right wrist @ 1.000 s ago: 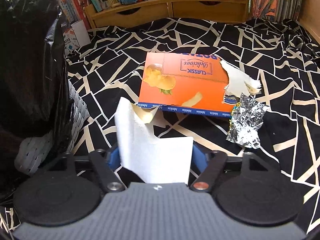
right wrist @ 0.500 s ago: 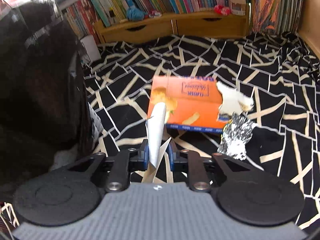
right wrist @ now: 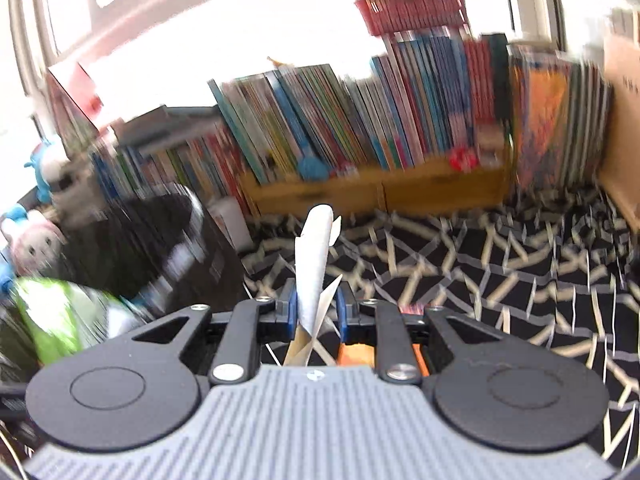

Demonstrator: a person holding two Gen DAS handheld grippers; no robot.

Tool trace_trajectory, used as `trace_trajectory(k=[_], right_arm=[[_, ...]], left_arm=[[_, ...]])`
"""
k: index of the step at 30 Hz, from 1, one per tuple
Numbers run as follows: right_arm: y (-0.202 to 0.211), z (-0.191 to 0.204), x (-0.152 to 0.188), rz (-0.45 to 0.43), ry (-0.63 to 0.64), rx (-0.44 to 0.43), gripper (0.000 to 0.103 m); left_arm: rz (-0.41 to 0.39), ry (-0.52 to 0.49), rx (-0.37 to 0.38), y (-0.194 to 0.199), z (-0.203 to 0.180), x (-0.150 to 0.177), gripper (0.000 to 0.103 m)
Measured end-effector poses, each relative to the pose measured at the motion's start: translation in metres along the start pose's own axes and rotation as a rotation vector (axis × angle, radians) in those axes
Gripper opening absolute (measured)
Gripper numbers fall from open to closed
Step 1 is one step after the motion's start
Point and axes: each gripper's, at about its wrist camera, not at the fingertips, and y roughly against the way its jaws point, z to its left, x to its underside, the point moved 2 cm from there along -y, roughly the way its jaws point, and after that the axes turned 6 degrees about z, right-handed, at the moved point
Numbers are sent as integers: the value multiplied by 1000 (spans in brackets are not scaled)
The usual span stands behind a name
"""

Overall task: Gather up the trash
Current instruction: 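Close the right tool on the white paper sheet and lift it, then carry the white paper with the right tool into the bin and release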

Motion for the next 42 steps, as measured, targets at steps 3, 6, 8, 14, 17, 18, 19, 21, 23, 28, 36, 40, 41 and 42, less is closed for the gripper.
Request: trace_trajectory(k=[3,6,8,14,17,18,19,21,23,28,36,40,41,42], right_arm=[[18,13,-19,-62,25,-44,24],[33,30,-35,-118,51,-101,25],[40,44,-42,-141,71,-147,26],[35,88,-50,-128,173,-247,28],[27,109,-45,-99,234,-279,29],[24,114,-43,-90,251,-288,31],[23,119,-41,-82,261,-295,34],[18,126,-37,-62,275,-306,37],[14,129,-34,-48,284,-309,40],[10,131,-29,-24,298,-319,59],[12,129,-28,-13,297,-323,73],[14,127,-28,-16,293,-321,83],[14,126,-27,-18,292,-319,84],[14,125,-27,-20,289,-318,85]], left_arm=[[-2,4,1,0,0,0,86],[2,16,10,0,1,-1,86],[6,26,17,0,3,-1,86],[7,38,23,-1,5,0,86],[5,39,26,-1,5,0,86],[4,38,26,-1,5,1,86],[4,38,27,-1,5,1,86],[3,38,27,-1,5,1,86],[3,38,27,-1,5,1,86],[3,39,27,-1,5,1,86],[1,43,27,0,5,1,86],[1,43,28,0,5,1,86],[1,43,28,0,5,1,86],[1,43,28,0,5,1,86]])
